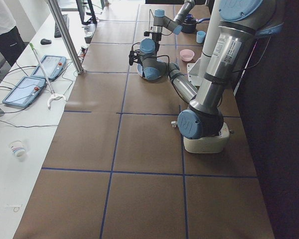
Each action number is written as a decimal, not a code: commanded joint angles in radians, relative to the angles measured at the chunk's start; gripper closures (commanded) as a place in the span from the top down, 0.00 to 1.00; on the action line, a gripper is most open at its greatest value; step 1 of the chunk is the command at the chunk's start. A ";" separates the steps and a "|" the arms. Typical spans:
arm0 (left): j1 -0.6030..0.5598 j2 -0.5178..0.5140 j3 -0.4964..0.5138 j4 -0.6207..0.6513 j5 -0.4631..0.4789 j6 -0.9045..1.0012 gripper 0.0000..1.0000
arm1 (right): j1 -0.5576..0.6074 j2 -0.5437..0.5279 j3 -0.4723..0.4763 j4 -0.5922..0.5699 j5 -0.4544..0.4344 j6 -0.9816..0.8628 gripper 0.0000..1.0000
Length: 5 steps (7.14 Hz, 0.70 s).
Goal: Stack three plates with pink and blue
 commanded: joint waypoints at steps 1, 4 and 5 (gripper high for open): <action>-0.064 0.007 0.015 0.001 -0.068 0.014 1.00 | 0.078 -0.163 0.152 0.000 0.061 -0.002 1.00; -0.353 0.181 0.024 0.000 -0.312 0.283 1.00 | 0.512 -0.396 0.111 -0.003 0.387 -0.360 1.00; -0.433 0.228 0.025 0.004 -0.320 0.406 1.00 | 0.594 -0.414 0.028 -0.004 0.414 -0.548 1.00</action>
